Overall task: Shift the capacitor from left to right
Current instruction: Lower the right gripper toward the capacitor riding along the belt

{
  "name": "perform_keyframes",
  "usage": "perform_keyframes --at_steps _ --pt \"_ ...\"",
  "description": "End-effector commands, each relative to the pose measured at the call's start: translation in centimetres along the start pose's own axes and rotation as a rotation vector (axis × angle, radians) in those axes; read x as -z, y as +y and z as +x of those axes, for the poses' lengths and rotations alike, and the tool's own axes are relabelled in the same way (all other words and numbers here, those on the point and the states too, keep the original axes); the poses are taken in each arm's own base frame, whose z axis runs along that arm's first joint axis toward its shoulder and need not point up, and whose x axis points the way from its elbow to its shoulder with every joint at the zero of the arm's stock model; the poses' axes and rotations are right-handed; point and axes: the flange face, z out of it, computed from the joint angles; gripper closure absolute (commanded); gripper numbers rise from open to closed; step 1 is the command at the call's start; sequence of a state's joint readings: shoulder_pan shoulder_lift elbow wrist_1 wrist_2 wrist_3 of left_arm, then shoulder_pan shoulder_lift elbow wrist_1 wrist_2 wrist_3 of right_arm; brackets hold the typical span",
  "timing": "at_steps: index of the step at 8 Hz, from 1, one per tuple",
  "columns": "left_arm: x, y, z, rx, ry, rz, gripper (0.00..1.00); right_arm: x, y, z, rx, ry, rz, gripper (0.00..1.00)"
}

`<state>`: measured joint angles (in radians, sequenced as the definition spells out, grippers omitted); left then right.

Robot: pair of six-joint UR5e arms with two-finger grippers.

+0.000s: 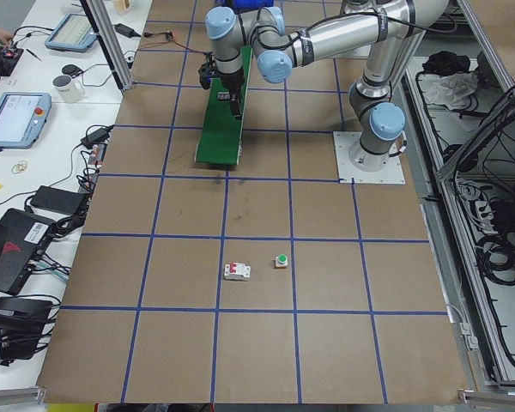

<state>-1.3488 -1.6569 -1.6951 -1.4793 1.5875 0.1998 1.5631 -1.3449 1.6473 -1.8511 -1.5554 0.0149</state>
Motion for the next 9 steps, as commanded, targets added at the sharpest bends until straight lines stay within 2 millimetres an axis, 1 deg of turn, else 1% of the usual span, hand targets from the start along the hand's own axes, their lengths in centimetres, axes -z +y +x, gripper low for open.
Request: perform_keyframes --at_steps 1,3,5,6,7,9 --pt "-0.1 -0.5 -0.1 -0.001 0.000 0.006 0.00 -2.5 0.1 0.0 0.048 0.000 -0.028 0.00" --pt "0.2 -0.2 -0.9 0.016 0.002 0.001 0.00 -2.8 0.2 0.1 0.048 0.001 -0.027 0.00" --pt "0.3 -0.2 -1.0 0.016 0.002 0.007 0.00 -3.0 0.3 0.1 0.048 0.001 -0.030 0.00" --pt "0.5 0.2 -1.0 0.007 0.003 0.006 0.00 -3.0 0.4 0.1 0.048 0.003 -0.029 0.00" --pt "0.4 0.3 -1.2 -0.024 0.002 0.001 0.00 -3.0 0.4 0.1 0.048 0.007 -0.030 0.00" --pt "0.0 0.2 -2.4 -0.012 0.008 -0.004 0.00 -3.0 0.4 0.0 0.036 -0.003 -0.032 0.00"
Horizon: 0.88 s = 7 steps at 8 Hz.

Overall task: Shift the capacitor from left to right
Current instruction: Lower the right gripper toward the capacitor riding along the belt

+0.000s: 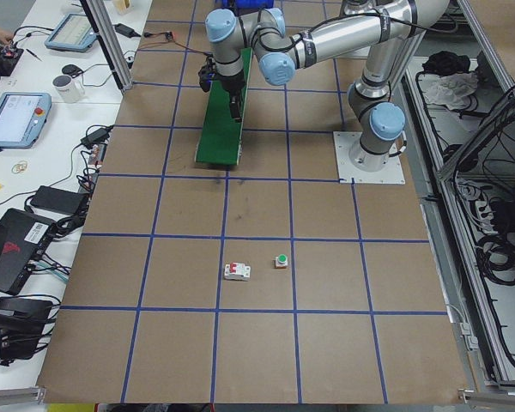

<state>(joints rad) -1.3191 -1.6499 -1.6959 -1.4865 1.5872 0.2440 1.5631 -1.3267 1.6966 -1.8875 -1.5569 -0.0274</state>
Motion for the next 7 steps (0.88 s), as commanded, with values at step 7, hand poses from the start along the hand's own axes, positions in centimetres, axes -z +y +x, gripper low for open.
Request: perform_keyframes --at_steps 7 --pt "-0.5 -0.3 -1.0 -0.017 0.006 -0.003 0.00 -2.7 0.5 -1.7 -0.077 -0.016 0.028 0.00"
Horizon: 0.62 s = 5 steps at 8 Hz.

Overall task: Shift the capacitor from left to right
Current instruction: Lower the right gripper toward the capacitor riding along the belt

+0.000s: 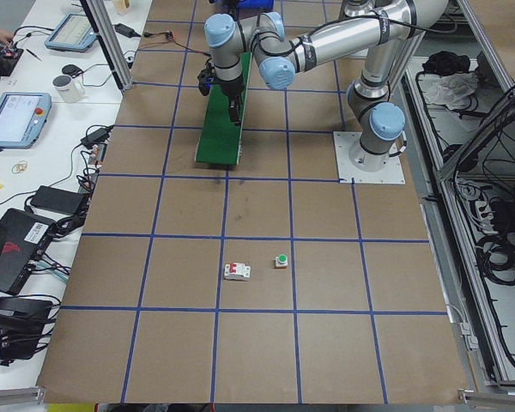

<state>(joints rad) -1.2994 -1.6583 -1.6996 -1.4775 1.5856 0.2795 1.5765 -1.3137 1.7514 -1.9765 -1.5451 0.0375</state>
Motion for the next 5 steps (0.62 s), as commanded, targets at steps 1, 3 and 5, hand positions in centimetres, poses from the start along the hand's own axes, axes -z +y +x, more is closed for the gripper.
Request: perform_keyframes --at_steps 1,3,5 --pt "-0.12 -0.17 -0.02 0.000 0.003 -0.001 0.00 -0.14 0.47 -2.00 -0.055 -0.005 0.023 0.00" --pt "-0.68 -0.48 -0.09 -0.001 0.007 -0.009 0.00 -0.35 0.40 -2.17 -0.046 -0.003 0.023 0.00" --pt "-0.81 -0.64 -0.13 -0.004 0.007 -0.010 0.00 -0.87 0.40 -2.35 -0.045 -0.005 0.012 0.00"
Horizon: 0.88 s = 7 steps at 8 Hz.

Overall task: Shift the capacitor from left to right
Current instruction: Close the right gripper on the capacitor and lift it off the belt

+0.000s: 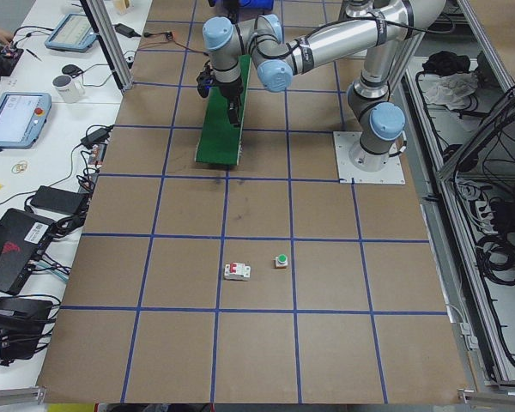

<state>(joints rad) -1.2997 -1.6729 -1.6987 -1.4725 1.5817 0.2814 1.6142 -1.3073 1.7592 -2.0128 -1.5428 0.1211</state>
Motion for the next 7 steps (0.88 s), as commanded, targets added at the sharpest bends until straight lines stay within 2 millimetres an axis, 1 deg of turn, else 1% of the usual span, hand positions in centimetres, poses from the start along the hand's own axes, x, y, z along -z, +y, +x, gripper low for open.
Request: perform_keyframes --at_steps 1,3,4,6,7 --pt "-0.3 -0.3 -0.1 -0.002 0.003 -0.004 0.00 -0.5 0.2 -0.8 0.002 -0.022 -0.013 0.00" --pt "-0.3 -0.3 -0.1 -0.002 0.002 -0.005 0.00 -1.4 0.3 -1.8 0.005 -0.026 -0.027 0.01" --pt "-0.2 -0.3 -0.1 -0.002 0.001 -0.002 0.00 -2.6 0.0 -1.8 0.007 -0.022 -0.045 0.01" --pt "-0.1 -0.7 -0.2 0.000 -0.007 0.021 0.00 -3.3 -0.1 -1.8 0.011 -0.014 -0.056 0.02" --pt "-0.1 -0.8 -0.3 -0.002 -0.008 0.022 0.00 -3.6 0.0 -1.7 0.017 -0.006 -0.061 0.12"
